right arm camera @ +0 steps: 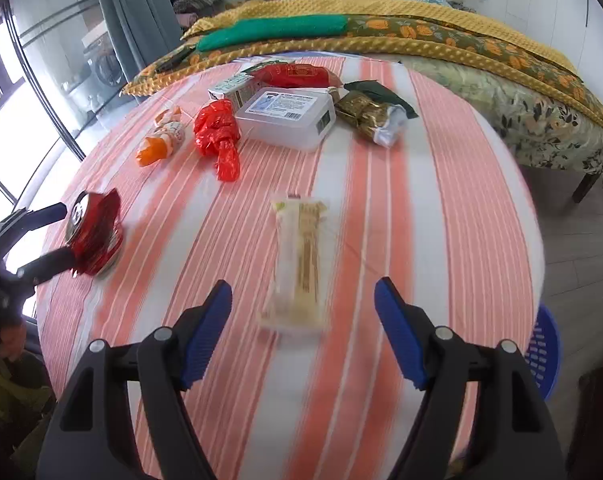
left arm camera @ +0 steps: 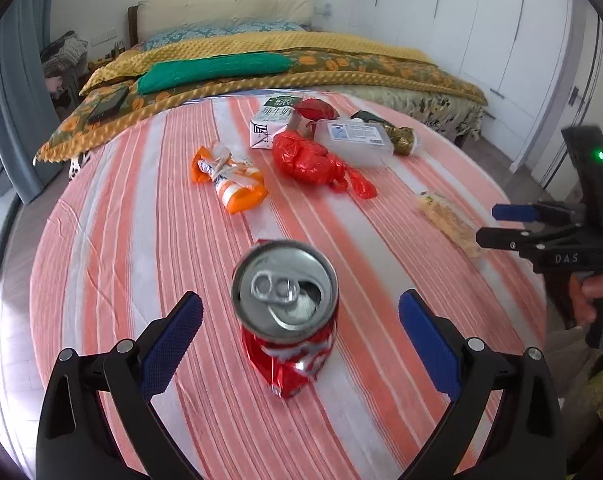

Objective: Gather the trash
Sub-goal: 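Grasp the crushed red soda can with the left tool while the right tool grasps the cream snack bar, then carry the can and snack bar over the blue basket and open both tools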

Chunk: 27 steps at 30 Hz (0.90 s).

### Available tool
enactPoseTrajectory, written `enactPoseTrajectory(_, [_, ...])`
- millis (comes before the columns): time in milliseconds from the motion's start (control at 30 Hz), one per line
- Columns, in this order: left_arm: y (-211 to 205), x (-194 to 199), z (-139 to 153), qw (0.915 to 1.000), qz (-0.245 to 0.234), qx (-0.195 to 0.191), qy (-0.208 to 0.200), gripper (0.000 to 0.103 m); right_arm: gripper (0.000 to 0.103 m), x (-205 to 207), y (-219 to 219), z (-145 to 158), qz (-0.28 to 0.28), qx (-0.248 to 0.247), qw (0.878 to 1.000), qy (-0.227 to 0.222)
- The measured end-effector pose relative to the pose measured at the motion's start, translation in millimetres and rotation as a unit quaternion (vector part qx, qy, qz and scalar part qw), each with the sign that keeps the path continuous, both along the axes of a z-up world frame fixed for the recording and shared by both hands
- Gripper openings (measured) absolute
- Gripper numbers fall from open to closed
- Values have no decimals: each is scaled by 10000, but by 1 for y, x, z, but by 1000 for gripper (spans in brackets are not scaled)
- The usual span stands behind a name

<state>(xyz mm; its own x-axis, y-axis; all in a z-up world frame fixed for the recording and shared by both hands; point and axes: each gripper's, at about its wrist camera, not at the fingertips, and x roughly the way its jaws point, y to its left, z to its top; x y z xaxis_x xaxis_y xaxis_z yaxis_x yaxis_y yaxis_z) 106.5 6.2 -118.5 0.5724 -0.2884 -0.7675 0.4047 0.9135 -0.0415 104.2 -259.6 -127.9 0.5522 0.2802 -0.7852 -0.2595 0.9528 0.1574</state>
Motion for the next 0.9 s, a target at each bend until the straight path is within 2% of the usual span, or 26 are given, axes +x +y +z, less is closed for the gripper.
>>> enactPoseTrajectory(133, [-4,11,-11,9996,25,212,172,78,59,29,8,-7,19,-62,9995,317])
enactPoseTrajectory(200, [0,14,-15,9995,62,211,245,66,37,38,10,-14,41,-91,9987,508])
enactPoseTrajectory(233, [2,15,-15,9995,59,179,262,55,21,41,10,-16,53,-43,9982,592])
enactPoseTrajectory(267, [4,15,-14,9995,51,141,267,54,19,40,9,-16,65,65,9981,617])
enactPoseTrajectory(467, [14,8,-1,9994,22,-312,155,53,18,10,2,5,121,296,9992,243])
enactPoseTrajectory(567, [5,5,5,9991,-65,-386,140,53,18,-6,-6,6,163,399,9988,224])
enactPoseTrajectory(733, [-36,-7,13,9970,-535,-499,251,53,18,-27,-37,7,-6,596,9981,184])
enactPoseTrajectory(900, [-101,-19,24,9906,-1194,-580,314,53,18,-51,-106,20,-631,745,9952,-81])
